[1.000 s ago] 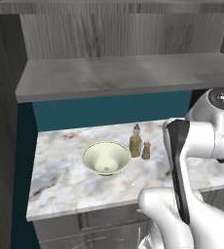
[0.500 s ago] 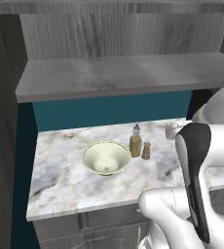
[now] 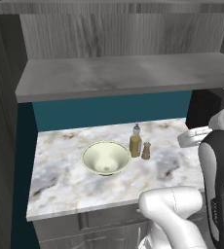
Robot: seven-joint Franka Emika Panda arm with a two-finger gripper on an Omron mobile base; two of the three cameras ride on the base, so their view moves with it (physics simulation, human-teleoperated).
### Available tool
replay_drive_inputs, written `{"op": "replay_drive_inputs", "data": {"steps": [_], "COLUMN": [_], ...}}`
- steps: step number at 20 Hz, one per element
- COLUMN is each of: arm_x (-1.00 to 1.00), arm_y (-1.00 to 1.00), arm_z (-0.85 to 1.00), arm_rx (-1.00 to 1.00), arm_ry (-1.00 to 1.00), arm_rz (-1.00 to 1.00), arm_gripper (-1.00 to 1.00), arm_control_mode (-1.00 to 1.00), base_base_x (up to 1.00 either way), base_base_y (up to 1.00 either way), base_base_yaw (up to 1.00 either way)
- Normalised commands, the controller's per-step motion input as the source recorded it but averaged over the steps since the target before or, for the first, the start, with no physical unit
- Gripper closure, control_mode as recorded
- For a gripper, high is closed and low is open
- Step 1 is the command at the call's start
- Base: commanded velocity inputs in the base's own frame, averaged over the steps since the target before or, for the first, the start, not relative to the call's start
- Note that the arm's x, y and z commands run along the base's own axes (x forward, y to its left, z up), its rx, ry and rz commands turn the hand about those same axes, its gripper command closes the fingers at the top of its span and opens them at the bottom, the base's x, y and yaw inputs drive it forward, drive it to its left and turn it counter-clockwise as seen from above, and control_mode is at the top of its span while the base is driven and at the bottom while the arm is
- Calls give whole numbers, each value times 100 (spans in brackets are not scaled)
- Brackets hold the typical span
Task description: Retrieve the bottle and the shaker from the cabinet and place them next to the mixing bowl on the counter. Then add garlic from the fridge to the mixing bowl.
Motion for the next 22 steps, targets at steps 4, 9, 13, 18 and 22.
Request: {"op": "replay_drive_inputs", "data": {"steps": [4, 9, 13, 18, 22], "arm_x": [-13, 9, 26, 15, 5], "arm_y": [0, 11, 23, 18, -1], "arm_z": [28, 12, 6, 0, 0], "arm_rx": [0, 0, 0, 0, 1], "arm_ry": [0, 0, 1, 0, 0], "arm_rz": [-5, -3, -5, -7, 0], "arm_gripper": [-100, -100, -100, -100, -100], "arm_control_mode": [-100, -100, -100, -100, -100], "base_base_x": [0, 0, 0, 0, 0], "base_base_y": [0, 0, 0, 0, 0], "base_base_yaw": [0, 0, 0, 0, 0]}}
